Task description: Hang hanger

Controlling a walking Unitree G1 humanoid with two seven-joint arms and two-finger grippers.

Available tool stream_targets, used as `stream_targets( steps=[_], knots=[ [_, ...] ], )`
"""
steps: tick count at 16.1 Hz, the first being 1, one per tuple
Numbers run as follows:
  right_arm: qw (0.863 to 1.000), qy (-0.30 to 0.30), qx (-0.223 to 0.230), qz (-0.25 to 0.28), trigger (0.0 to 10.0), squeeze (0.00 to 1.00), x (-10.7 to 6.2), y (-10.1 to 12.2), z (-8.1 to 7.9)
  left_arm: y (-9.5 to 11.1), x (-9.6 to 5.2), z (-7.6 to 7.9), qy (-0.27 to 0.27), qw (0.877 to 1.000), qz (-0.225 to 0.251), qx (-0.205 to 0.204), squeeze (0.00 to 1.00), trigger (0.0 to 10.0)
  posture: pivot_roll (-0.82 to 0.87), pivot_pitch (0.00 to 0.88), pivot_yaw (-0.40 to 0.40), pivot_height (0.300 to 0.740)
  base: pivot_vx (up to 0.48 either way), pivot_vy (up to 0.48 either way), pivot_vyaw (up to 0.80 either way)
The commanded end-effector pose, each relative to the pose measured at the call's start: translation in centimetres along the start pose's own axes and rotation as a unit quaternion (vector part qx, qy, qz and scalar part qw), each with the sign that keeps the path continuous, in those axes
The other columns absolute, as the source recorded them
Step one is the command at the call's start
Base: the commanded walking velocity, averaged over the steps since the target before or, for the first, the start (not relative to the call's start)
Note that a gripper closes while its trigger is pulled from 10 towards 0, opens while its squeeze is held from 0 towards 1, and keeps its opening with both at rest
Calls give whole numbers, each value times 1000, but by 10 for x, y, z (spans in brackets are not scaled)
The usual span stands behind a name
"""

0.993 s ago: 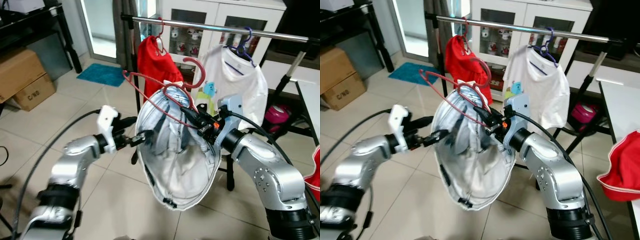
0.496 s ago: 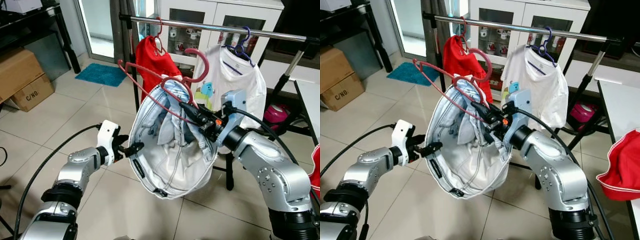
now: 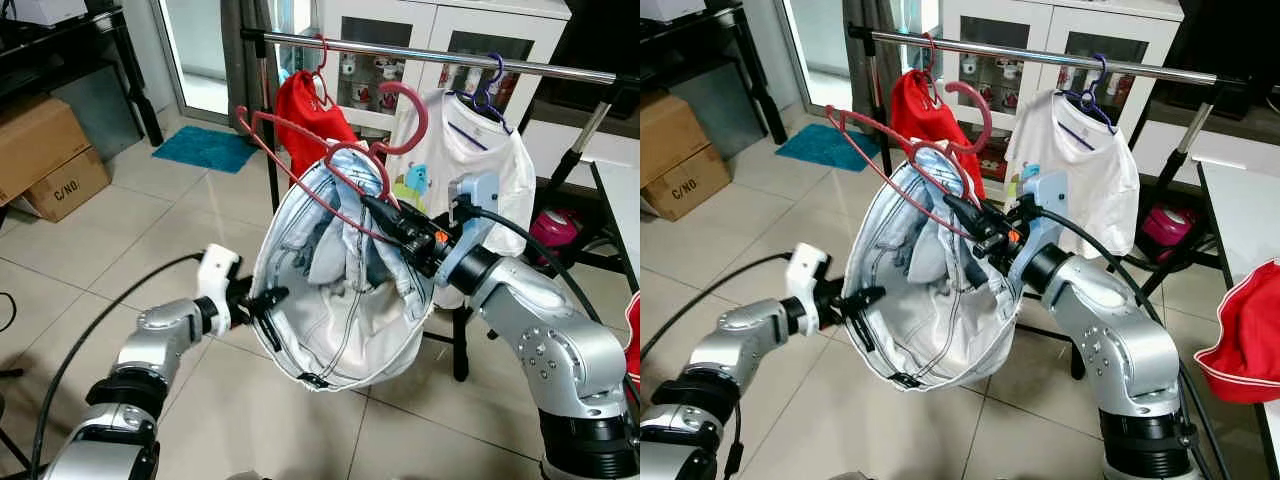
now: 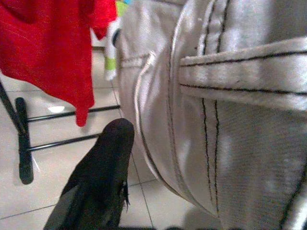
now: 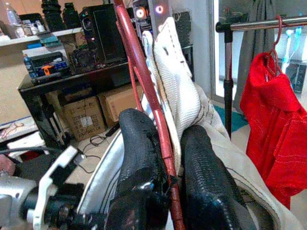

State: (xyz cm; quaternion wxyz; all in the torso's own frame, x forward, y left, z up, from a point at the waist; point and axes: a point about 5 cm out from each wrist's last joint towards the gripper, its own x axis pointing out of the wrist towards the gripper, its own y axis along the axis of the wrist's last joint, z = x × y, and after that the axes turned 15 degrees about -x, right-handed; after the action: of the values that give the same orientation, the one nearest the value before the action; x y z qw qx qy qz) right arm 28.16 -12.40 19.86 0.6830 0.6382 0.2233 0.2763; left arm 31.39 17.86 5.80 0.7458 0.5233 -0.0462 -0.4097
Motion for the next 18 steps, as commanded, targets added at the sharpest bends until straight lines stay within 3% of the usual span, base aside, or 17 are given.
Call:
stream_targets(
  steps=[1,7,11,14,15,18],
  knots=[
    [999,5,-14,41,0,0,0,19,0,0,0,-1,7,1000,-4,13,0,0,-161,0,6,740,0,0,0],
    [999,2,0,47,0,0,0,21,1,0,-9,-21,104,995,2,-7,0,0,-162,0,2,740,0,0,0],
    [998,-4,21,56,0,0,0,21,2,-1,-12,-25,120,993,5,-7,0,0,-160,0,0,740,0,0,0],
    [994,-14,75,77,0,0,-1,21,4,-1,-14,-28,130,991,7,-10,0,0,-161,0,0,740,0,0,0],
    [988,-16,122,96,0,0,-3,22,6,-2,-17,-31,137,990,7,-15,0,0,-163,0,1,740,0,0,0],
    [972,-22,193,133,0,0,-7,26,11,-7,-21,-35,142,989,3,-24,0,0,-167,0,3,740,0,0,0]
  ],
)
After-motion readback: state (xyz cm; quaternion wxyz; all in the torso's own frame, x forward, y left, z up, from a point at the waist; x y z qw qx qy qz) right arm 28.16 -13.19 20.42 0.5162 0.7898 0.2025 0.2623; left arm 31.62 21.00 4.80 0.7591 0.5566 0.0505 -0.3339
